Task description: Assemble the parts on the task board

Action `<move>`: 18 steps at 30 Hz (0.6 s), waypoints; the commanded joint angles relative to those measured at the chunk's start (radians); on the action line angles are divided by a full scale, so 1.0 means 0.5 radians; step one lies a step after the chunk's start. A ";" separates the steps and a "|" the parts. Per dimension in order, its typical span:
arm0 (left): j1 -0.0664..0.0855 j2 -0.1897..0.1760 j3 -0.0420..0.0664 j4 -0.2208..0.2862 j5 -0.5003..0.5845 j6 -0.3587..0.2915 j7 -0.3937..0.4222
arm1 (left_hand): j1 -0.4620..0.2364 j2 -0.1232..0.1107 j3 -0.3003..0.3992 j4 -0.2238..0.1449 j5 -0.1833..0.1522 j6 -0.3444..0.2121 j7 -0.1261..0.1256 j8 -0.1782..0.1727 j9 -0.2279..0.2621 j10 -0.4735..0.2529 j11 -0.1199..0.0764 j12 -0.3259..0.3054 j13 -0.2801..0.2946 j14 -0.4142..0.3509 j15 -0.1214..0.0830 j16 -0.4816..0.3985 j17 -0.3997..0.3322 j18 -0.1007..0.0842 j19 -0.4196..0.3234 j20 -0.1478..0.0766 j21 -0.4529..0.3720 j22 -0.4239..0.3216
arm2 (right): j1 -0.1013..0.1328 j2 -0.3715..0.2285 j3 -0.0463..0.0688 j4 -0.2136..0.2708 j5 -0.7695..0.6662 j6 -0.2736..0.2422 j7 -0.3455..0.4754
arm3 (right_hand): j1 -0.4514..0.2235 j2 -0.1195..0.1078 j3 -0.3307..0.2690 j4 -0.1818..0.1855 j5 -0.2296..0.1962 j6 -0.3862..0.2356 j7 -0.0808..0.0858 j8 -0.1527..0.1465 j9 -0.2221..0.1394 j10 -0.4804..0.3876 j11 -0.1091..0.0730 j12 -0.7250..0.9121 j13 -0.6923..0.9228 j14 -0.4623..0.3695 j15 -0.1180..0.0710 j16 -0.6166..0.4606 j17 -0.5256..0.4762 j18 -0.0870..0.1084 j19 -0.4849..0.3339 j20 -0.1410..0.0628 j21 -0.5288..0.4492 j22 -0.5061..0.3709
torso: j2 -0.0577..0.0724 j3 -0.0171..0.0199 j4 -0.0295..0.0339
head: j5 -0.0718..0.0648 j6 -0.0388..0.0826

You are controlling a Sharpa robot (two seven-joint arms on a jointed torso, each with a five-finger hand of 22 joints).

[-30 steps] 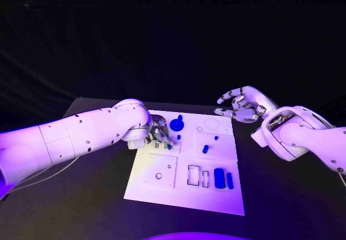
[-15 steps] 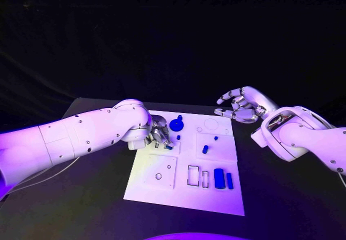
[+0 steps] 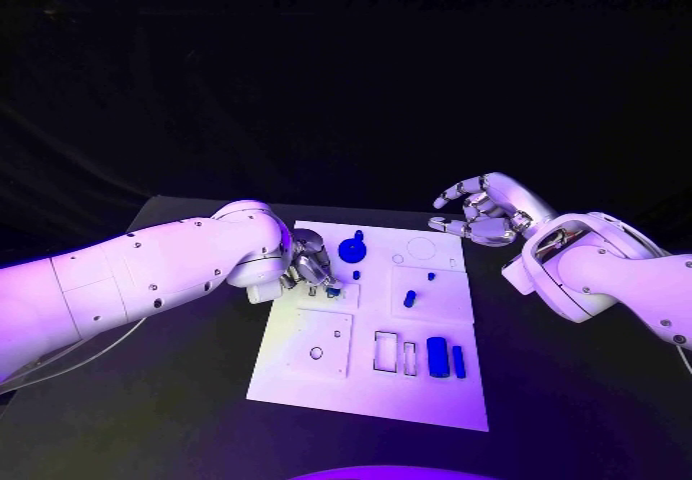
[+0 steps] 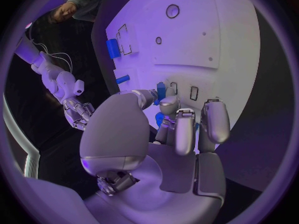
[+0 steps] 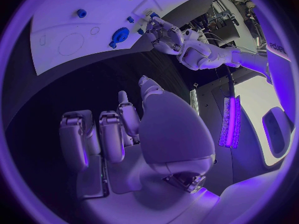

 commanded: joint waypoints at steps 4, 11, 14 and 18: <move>-0.002 -0.031 0.003 0.056 -0.007 -0.116 0.038 | -0.028 -0.005 0.327 -0.318 0.006 -0.010 0.000 0.017 0.245 0.024 0.000 0.023 0.013 0.171 -0.011 0.016 0.407 -0.019 0.014 -0.002 0.007 0.001 | -0.001 -0.003 0.000 0.003 -0.016 0.007 0.010 | -0.007 0.013 0.009 0.003 0.010 0.016 -0.002 0.009 0.003 0.002 -0.010 -0.006 -0.002 0.156 -0.014 -0.012 0.304 -0.003 0.148 -0.014 -0.004 0.461 | -0.001 -0.0015 0.001 | -0.002 -0.004; -0.007 -0.028 0.003 0.069 -0.123 -0.141 0.036 | -0.054 -0.029 0.372 -0.359 0.008 0.000 -0.005 0.029 0.264 0.059 -0.006 0.060 0.055 0.179 -0.016 0.032 0.430 -0.026 0.041 -0.005 0.023 0.036 | -0.001 -0.003 0.000 0.000 -0.014 0.007 0.012 | -0.008 0.013 0.010 0.004 0.012 0.016 -0.002 0.009 0.003 0.003 -0.010 -0.005 -0.001 0.156 -0.014 -0.012 0.304 -0.003 0.148 -0.014 -0.005 0.461 | -0.003 -0.0014 0.003 | 0.001 -0.010; -0.011 -0.016 0.002 0.065 -0.171 -0.142 0.030 | -0.069 -0.037 0.391 -0.371 0.009 0.007 -0.008 0.034 0.271 0.076 -0.009 0.076 0.072 0.182 -0.019 0.036 0.435 -0.032 0.064 -0.006 0.036 0.064 | -0.002 -0.001 0.000 -0.001 -0.014 0.007 0.012 | -0.008 0.013 0.010 0.004 0.012 0.016 -0.002 0.009 0.003 0.003 -0.010 -0.005 -0.001 0.156 -0.014 -0.012 0.304 -0.003 0.148 -0.014 -0.005 0.461 | -0.002 -0.0022 0.004 | 0.002 -0.012; -0.018 0.002 0.000 0.055 -0.226 -0.134 0.019 | -0.083 -0.045 0.410 -0.384 0.011 0.012 -0.012 0.039 0.279 0.089 -0.012 0.090 0.087 0.182 -0.022 0.036 0.434 -0.038 0.086 -0.009 0.048 0.091 | -0.002 0.000 0.000 -0.002 -0.014 0.006 0.013 | -0.008 0.013 0.010 0.004 0.012 0.016 -0.002 0.009 0.003 0.003 -0.010 -0.005 -0.001 0.156 -0.014 -0.012 0.304 -0.003 0.148 -0.014 -0.005 0.461 | -0.001 -0.0026 0.001 | 0.008 -0.013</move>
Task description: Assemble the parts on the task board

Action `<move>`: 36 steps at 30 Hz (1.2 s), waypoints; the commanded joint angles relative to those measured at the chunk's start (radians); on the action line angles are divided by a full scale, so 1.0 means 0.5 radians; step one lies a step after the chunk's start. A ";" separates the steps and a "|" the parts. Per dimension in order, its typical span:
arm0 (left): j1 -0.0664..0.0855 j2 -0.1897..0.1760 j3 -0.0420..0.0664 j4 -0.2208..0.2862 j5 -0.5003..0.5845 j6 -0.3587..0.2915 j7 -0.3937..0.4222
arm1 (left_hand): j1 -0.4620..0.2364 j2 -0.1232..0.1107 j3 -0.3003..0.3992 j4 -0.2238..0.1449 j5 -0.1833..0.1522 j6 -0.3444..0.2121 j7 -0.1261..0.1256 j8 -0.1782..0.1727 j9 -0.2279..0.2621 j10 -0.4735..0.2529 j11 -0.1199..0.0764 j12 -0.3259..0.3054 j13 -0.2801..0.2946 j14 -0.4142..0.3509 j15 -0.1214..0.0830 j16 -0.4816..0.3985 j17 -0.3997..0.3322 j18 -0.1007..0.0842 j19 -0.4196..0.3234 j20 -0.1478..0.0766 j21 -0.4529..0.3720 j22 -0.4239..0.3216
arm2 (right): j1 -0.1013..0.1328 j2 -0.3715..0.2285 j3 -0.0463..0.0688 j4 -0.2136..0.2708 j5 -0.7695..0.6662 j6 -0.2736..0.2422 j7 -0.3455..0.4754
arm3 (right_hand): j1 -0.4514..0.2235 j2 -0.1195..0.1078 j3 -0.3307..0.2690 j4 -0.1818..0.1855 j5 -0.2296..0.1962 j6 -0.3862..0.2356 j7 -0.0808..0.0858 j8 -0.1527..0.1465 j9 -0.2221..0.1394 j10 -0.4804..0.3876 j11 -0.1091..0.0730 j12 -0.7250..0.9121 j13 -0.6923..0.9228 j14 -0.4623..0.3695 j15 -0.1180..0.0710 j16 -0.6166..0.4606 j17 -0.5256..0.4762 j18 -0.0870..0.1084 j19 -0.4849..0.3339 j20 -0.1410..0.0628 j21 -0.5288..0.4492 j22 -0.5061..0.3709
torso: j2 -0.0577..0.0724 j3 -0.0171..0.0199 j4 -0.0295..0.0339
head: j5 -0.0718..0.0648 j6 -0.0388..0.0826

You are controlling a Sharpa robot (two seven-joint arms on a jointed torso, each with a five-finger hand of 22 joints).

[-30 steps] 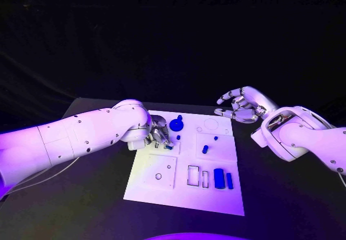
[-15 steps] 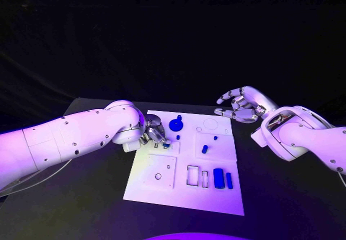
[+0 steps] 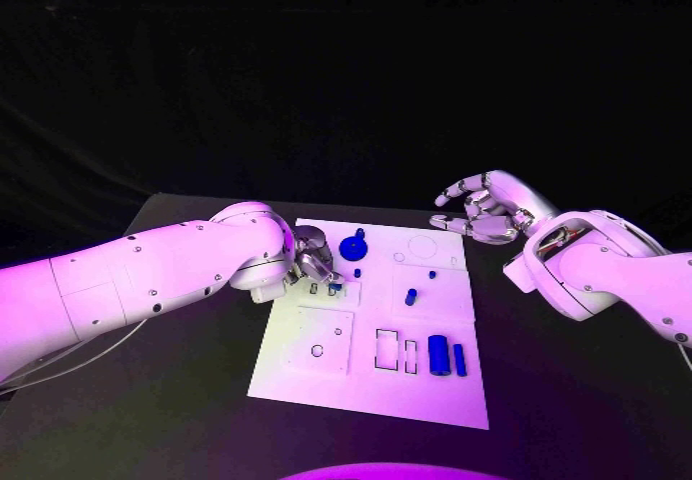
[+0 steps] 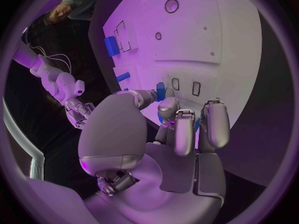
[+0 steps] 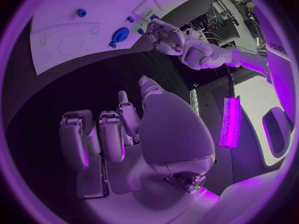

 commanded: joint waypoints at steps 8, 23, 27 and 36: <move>-0.014 0.042 -0.003 -0.020 -0.195 0.018 -0.013 | -0.043 -0.006 0.340 -0.321 0.010 0.028 -0.022 0.027 0.134 0.031 -0.004 0.019 0.008 0.178 -0.021 0.018 0.443 -0.043 0.040 -0.005 0.021 0.032 | -0.002 0.004 0.000 -0.002 -0.013 0.006 0.013 | -0.012 0.014 0.010 0.005 0.015 0.016 -0.002 0.010 0.003 0.000 -0.010 -0.009 -0.005 0.155 -0.014 -0.013 0.300 -0.002 0.145 -0.014 -0.008 0.456 | 0.003 -0.0010 -0.005 | 0.009 -0.009; -0.036 0.084 -0.009 -0.078 -0.239 0.066 -0.046 | -0.086 -0.017 0.365 -0.336 0.014 0.043 -0.034 0.052 0.155 0.059 -0.015 0.044 0.027 0.184 -0.030 0.030 0.460 -0.052 0.072 -0.009 0.039 0.073 | -0.003 0.007 0.000 -0.006 -0.010 -0.005 0.022 | -0.016 0.015 0.010 0.006 0.017 0.016 -0.002 0.010 0.003 -0.005 -0.010 -0.014 -0.011 0.154 -0.014 -0.015 0.297 0.000 0.140 -0.014 -0.015 0.451 | 0.004 -0.0002 -0.006 | 0.012 -0.019; -0.042 0.089 -0.010 -0.086 -0.246 0.077 -0.051 | -0.097 -0.017 0.369 -0.338 0.014 0.047 -0.037 0.057 0.159 0.070 -0.018 0.056 0.039 0.185 -0.032 0.032 0.463 -0.054 0.081 -0.010 0.044 0.084 | -0.003 0.007 0.000 -0.006 -0.009 -0.006 0.023 | -0.016 0.015 0.010 0.006 0.017 0.016 -0.002 0.010 0.003 -0.005 -0.010 -0.014 -0.011 0.154 -0.014 -0.015 0.297 0.000 0.140 -0.014 -0.015 0.451 | 0.003 0.0001 -0.007 | 0.011 -0.025; -0.047 0.083 -0.010 -0.085 -0.261 0.106 -0.064 | -0.117 -0.014 0.377 -0.343 0.015 0.056 -0.044 0.071 0.169 0.091 -0.024 0.083 0.065 0.188 -0.037 0.038 0.472 -0.063 0.110 -0.012 0.059 0.119 | -0.004 0.007 0.000 -0.007 -0.009 -0.006 0.023 | -0.016 0.015 0.010 0.006 0.017 0.016 -0.002 0.010 0.003 -0.005 -0.010 -0.014 -0.011 0.154 -0.014 -0.015 0.297 0.000 0.140 -0.014 -0.015 0.451 | 0.001 0.0001 -0.004 | 0.009 -0.030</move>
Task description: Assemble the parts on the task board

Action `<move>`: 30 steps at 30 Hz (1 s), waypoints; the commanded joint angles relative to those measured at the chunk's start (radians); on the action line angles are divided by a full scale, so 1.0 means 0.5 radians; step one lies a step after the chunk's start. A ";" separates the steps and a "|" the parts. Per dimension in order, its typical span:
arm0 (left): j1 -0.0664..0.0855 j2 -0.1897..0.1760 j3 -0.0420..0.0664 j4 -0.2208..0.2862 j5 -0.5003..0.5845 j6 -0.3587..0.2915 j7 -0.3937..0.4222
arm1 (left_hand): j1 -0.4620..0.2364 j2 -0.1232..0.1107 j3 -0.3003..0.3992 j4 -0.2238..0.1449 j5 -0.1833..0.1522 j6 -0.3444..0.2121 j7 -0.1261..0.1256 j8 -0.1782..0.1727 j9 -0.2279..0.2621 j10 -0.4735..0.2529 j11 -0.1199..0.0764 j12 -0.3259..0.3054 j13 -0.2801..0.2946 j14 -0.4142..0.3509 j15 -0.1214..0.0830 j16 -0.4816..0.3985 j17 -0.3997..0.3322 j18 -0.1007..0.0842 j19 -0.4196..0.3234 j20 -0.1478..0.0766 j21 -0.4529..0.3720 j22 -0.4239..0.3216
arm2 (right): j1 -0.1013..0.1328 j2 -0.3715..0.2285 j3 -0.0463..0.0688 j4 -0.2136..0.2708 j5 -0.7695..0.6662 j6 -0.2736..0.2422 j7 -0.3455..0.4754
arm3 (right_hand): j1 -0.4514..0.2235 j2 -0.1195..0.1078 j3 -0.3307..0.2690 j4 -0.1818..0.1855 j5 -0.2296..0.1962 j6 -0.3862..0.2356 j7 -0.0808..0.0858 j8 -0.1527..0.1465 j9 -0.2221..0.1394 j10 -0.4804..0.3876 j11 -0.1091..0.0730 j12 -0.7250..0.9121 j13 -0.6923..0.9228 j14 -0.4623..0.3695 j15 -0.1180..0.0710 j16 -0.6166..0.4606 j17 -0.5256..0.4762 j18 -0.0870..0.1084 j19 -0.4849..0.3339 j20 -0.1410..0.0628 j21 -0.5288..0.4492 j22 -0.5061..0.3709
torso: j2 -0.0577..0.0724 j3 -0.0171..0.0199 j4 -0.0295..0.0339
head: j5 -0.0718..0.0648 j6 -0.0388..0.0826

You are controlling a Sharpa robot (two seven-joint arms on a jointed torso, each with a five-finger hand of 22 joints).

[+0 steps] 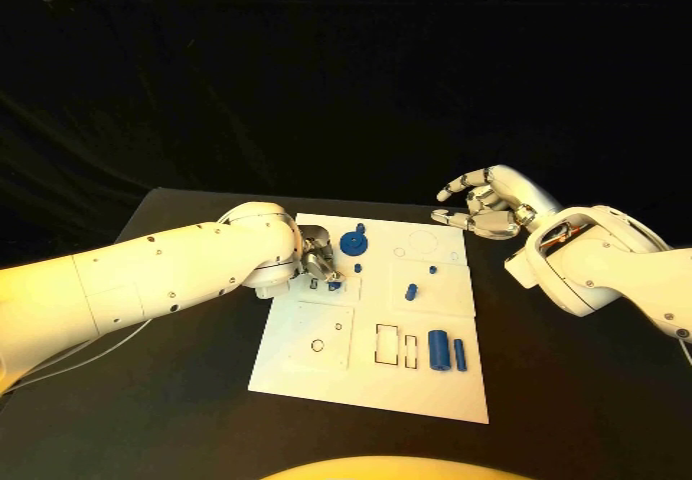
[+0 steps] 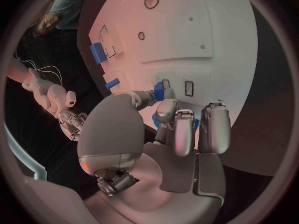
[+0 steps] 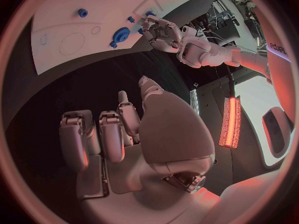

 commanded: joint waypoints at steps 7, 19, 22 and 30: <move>-0.010 -0.012 -0.004 0.010 -0.036 0.080 -0.029 | -0.032 0.008 0.345 -0.331 0.005 0.058 -0.046 0.019 0.101 0.025 0.000 0.022 0.019 0.196 -0.020 0.008 0.472 -0.034 0.026 0.000 0.018 0.096 | -0.002 0.002 0.000 0.000 -0.010 -0.002 0.019 | -0.008 0.007 0.010 0.006 0.009 0.016 -0.002 0.010 0.002 -0.005 -0.010 -0.006 -0.002 0.154 -0.014 -0.007 0.298 0.000 0.140 -0.014 -0.007 0.452 | -0.002 -0.0004 0.002 | -0.002 -0.003; -0.014 -0.028 -0.004 0.023 -0.057 0.073 -0.032 | -0.038 0.009 0.350 -0.335 0.007 0.062 -0.049 0.026 0.105 0.029 -0.003 0.027 0.022 0.197 -0.022 0.009 0.473 -0.034 0.028 -0.001 0.019 0.099 | -0.002 0.000 0.000 0.002 -0.010 -0.004 0.021 | -0.013 0.008 0.010 0.007 0.012 0.017 -0.003 0.012 0.002 -0.006 -0.010 -0.008 -0.003 0.154 -0.014 -0.007 0.298 0.000 0.139 -0.015 -0.008 0.451 | -0.002 -0.0002 0.002 | -0.001 -0.006; -0.014 -0.030 -0.004 0.024 -0.058 0.070 -0.032 | -0.038 0.009 0.350 -0.335 0.007 0.062 -0.049 0.026 0.105 0.027 -0.003 0.023 0.017 0.197 -0.022 0.009 0.474 -0.034 0.027 -0.001 0.018 0.098 | -0.002 0.001 0.000 0.001 -0.010 -0.004 0.022 | -0.013 0.008 0.010 0.007 0.012 0.017 -0.003 0.012 0.002 -0.006 -0.010 -0.008 -0.003 0.154 -0.014 -0.007 0.298 0.000 0.139 -0.015 -0.008 0.451 | -0.001 -0.0007 0.002 | -0.002 -0.006; -0.015 -0.033 -0.004 0.027 -0.059 0.068 -0.034 | -0.038 0.009 0.350 -0.335 0.007 0.062 -0.049 0.026 0.105 0.027 -0.003 0.023 0.017 0.197 -0.022 0.009 0.474 -0.034 0.027 -0.001 0.018 0.098 | -0.002 0.000 0.000 0.001 -0.010 -0.004 0.022 | -0.013 0.008 0.010 0.007 0.012 0.017 -0.003 0.012 0.002 -0.006 -0.010 -0.008 -0.003 0.154 -0.014 -0.007 0.298 0.000 0.139 -0.015 -0.008 0.451 | 0.000 0.0001 0.001 | 0.001 -0.010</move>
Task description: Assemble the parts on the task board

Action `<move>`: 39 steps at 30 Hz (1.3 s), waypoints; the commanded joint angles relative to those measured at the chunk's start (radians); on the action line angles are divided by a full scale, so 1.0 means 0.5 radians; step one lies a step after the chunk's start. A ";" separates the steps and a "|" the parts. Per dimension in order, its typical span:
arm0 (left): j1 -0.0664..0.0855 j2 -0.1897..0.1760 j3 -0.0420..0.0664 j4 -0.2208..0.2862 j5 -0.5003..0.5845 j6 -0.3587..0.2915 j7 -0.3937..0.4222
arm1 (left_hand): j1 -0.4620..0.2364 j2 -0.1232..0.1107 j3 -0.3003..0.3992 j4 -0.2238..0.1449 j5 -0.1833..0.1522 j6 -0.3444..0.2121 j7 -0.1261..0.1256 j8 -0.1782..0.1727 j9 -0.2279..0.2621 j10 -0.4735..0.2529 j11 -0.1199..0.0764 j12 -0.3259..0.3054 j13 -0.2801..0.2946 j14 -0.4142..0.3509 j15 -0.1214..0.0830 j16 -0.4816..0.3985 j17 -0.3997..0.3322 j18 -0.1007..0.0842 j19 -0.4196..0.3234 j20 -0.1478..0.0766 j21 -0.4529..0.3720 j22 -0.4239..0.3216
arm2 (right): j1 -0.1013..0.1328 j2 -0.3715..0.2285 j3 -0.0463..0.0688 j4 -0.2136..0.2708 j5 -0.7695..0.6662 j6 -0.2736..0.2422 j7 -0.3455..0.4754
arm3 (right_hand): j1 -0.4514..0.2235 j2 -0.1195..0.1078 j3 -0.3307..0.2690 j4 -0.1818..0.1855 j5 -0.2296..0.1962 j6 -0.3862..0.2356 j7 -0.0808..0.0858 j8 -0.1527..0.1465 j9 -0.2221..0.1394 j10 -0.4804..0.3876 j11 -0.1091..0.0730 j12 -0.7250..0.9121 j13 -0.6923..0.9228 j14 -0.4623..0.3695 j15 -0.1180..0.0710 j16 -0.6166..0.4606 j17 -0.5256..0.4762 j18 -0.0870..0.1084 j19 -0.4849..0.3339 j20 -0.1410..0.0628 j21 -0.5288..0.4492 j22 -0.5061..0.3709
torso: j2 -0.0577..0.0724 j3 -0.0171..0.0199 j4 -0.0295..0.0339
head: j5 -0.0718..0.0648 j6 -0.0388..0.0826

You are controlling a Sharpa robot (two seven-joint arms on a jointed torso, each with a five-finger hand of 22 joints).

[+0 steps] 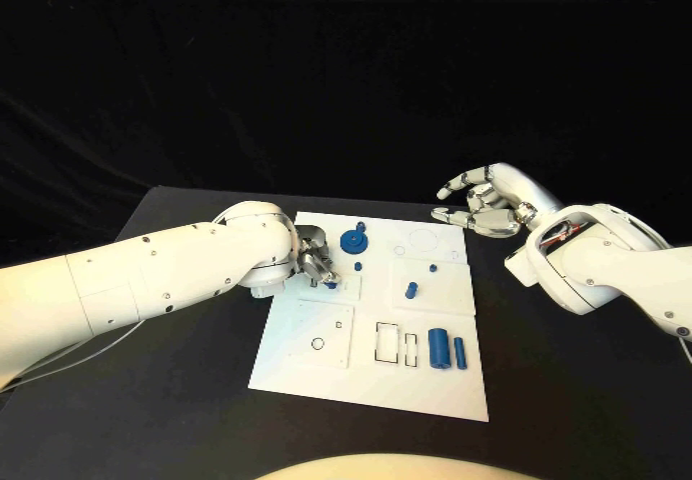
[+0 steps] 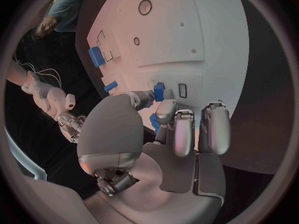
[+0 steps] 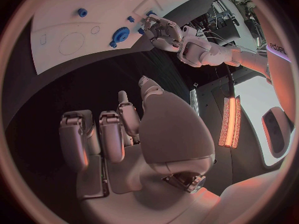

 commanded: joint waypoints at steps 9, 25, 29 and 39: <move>-0.008 -0.008 -0.005 0.013 -0.015 0.075 -0.028 | -0.003 0.015 0.352 -0.337 0.008 0.054 -0.043 0.013 0.003 0.015 -0.004 0.003 0.000 0.190 -0.016 0.011 0.477 -0.034 0.013 -0.001 0.010 0.099 | -0.001 0.000 0.000 0.001 -0.010 0.001 0.017 | -0.013 0.008 0.010 0.007 0.012 0.017 -0.003 0.012 0.003 -0.006 -0.010 -0.008 -0.003 0.154 -0.014 -0.007 0.298 0.000 0.139 -0.015 -0.008 0.450 | 0.000 0.0004 0.000 | 0.000 -0.005; -0.008 -0.005 -0.003 0.009 0.032 0.059 -0.030 | -0.005 0.018 0.365 -0.347 0.008 0.058 -0.046 0.021 0.009 0.018 -0.008 0.005 -0.002 0.191 -0.019 0.012 0.478 -0.035 0.014 -0.001 0.011 0.100 | -0.001 0.001 0.000 0.000 -0.010 0.000 0.018 | -0.019 0.009 0.011 0.007 0.014 0.019 -0.003 0.014 0.003 -0.004 -0.010 -0.006 -0.001 0.154 -0.015 -0.008 0.296 0.000 0.140 -0.015 -0.007 0.451 | 0.001 0.0020 -0.001 | -0.002 -0.003; -0.008 0.000 -0.003 0.004 0.037 0.060 -0.031 | -0.007 0.019 0.368 -0.349 0.009 0.059 -0.047 0.023 0.010 0.019 -0.008 0.006 -0.001 0.191 -0.019 0.012 0.478 -0.035 0.015 -0.002 0.011 0.101 | -0.001 0.001 0.000 0.000 -0.010 -0.001 0.018 | -0.019 0.009 0.011 0.007 0.014 0.019 -0.003 0.014 0.003 -0.004 -0.010 -0.006 -0.001 0.154 -0.015 -0.008 0.296 0.000 0.140 -0.015 -0.007 0.451 | 0.001 0.0031 0.001 | -0.002 -0.005; -0.007 0.021 -0.003 -0.012 0.062 0.078 -0.032 | -0.113 0.013 0.341 -0.312 0.000 0.079 -0.064 0.051 0.028 0.043 -0.019 0.036 0.027 0.193 -0.028 0.016 0.485 -0.038 0.023 -0.003 0.016 0.114 | -0.001 0.001 0.000 -0.001 -0.010 -0.001 0.019 | -0.019 0.009 0.011 0.007 0.014 0.019 -0.003 0.014 0.003 -0.004 -0.010 -0.006 -0.001 0.154 -0.015 -0.008 0.296 0.000 0.140 -0.015 -0.007 0.451 | -0.001 0.0024 0.002 | -0.006 -0.007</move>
